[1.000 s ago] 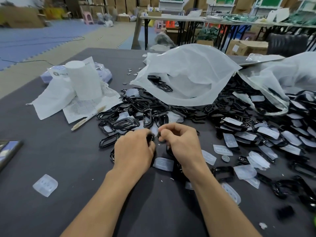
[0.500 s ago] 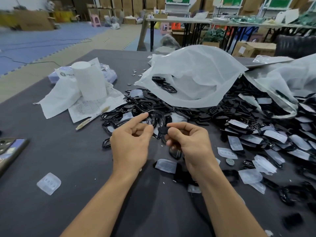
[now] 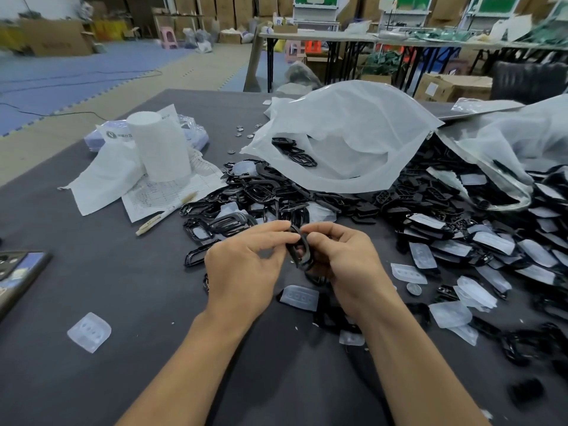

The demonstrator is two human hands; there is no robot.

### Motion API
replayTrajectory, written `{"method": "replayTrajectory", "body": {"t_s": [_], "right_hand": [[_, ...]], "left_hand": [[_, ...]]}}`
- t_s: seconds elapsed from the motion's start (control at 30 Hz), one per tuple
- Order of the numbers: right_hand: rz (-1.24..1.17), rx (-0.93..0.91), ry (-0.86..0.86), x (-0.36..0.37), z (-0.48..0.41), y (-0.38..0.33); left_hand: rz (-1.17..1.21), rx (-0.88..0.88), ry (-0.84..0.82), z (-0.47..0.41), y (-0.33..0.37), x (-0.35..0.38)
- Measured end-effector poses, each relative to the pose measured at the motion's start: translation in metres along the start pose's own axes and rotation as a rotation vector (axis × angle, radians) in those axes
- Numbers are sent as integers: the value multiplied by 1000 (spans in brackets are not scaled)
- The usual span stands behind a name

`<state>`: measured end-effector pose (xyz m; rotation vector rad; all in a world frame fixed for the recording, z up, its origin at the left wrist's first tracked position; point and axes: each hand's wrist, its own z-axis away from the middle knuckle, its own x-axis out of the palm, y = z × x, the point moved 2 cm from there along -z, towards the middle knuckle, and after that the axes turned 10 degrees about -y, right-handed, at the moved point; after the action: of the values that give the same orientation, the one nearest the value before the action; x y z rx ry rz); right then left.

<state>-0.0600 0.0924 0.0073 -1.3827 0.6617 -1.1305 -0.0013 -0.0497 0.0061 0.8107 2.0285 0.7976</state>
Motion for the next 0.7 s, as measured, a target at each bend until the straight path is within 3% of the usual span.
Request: {"method": "replayTrajectory", "body": {"t_s": [0.17, 0.37, 0.6, 0.7], "right_hand": [[-180, 25, 24, -7, -1, -3], [-312, 54, -32, -4, 2, -2], [-156, 92, -115, -6, 3, -5], [-24, 31, -51, -3, 5, -5]], "left_hand": [[-216, 116, -65, 3, 0, 4], [-306, 164, -2, 0, -5, 4], [-448, 278, 84, 3, -1, 5], [-433, 307, 70, 4, 1, 7]]}}
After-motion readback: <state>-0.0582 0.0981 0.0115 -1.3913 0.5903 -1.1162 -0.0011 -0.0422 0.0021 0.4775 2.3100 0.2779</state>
